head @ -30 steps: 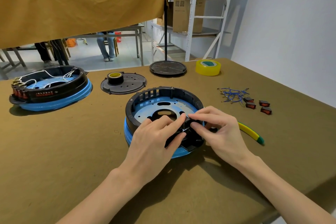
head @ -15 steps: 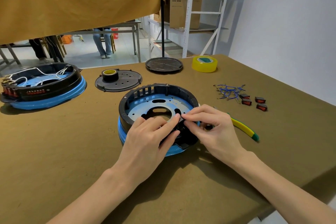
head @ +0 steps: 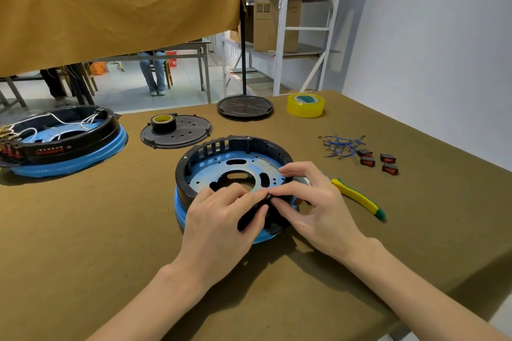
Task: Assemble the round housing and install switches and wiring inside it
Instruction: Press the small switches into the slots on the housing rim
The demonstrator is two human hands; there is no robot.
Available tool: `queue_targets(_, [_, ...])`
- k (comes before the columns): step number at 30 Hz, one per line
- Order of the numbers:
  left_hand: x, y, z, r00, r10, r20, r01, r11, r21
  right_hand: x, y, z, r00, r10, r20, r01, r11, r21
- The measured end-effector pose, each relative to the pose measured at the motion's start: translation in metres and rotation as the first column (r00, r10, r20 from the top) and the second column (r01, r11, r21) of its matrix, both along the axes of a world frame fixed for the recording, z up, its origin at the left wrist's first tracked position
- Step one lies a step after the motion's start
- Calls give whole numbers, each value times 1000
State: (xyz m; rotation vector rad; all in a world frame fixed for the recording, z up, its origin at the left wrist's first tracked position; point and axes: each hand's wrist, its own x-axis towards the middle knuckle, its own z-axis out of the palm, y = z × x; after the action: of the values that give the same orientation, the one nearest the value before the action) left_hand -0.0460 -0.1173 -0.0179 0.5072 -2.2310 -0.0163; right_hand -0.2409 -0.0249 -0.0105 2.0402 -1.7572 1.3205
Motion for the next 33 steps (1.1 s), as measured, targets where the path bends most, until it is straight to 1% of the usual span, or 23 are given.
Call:
queue_targets(4, [1, 2, 3, 999, 36, 12, -37, 998, 46, 3, 1, 4, 999, -18, -38, 18, 1000, 8])
queue_targets(6, [1, 3, 4, 999, 42, 19, -44, 997, 71, 4, 3, 7, 998, -13, -57, 15, 999, 40])
queue_targets(8, [1, 2, 3, 999, 35, 13, -36, 996, 87, 4, 5, 16, 1000, -9, 18, 7, 995, 103])
queue_targets(9, [2, 2, 3, 1000, 30, 3, -31, 995, 95, 5, 2, 23, 998, -19, 68, 11, 994, 106])
queue_targets(11, [3, 1, 0, 999, 23, -29, -19, 993, 112, 7, -13, 41, 984, -74, 162, 69, 997, 38])
queue_targets(12, [3, 1, -1, 998, 25, -52, -19, 993, 120, 9, -24, 51, 975, -126, 181, 128, 992, 4])
queue_targets(13, [4, 1, -3, 996, 37, -75, -27, 991, 130, 12, -35, 61, 968, -186, 167, 188, 982, 1])
queue_targets(14, [5, 1, -4, 994, 53, -93, -39, 989, 144, 16, -46, 66, 964, -242, 111, 241, 970, 25])
queue_targets(16, [7, 0, -7, 992, 67, -104, -50, 986, 158, 25, -60, 63, 940, -328, -93, 337, 935, 113])
queue_targets(17, [8, -2, -8, 993, 64, -98, -49, 987, 156, 31, -63, 55, 922, -338, -191, 370, 913, 172])
queue_targets(18, [10, -2, -8, 994, 61, -87, -47, 987, 154, 35, -63, 48, 910, -329, -253, 385, 896, 220])
queue_targets(19, [10, -3, -8, 996, 60, -73, -48, 987, 154, 37, -62, 43, 903, -319, -287, 389, 891, 235])
queue_targets(21, [10, -3, -7, 996, 67, -50, -60, 989, 139, 36, -64, 44, 887, -315, -338, 397, 894, 208])
queue_targets(22, [10, -3, -6, 997, 65, -42, -59, 990, 131, 35, -65, 47, 887, -316, -337, 397, 894, 207])
queue_targets(24, [9, -3, -6, 998, 55, -36, -50, 991, 120, 34, -67, 48, 900, -325, -291, 394, 893, 219])
queue_targets(27, [9, -4, -6, 998, 52, -25, -49, 994, 100, 36, -66, 41, 920, -307, -243, 371, 883, 288])
queue_targets(29, [8, -3, -5, 997, 68, -23, -65, 993, 100, 33, -64, 39, 944, -298, -142, 325, 915, 240])
queue_targets(31, [6, -1, -4, 996, 87, -18, -85, 992, 95, 26, -57, 40, 952, -305, 20, 300, 945, 132])
queue_targets(32, [6, -1, -3, 995, 95, -19, -93, 992, 90, 20, -54, 40, 942, -323, 91, 315, 945, 85])
queue_targets(33, [5, 0, -3, 995, 99, -20, -97, 992, 86, 11, -50, 39, 924, -357, 139, 349, 934, 79])
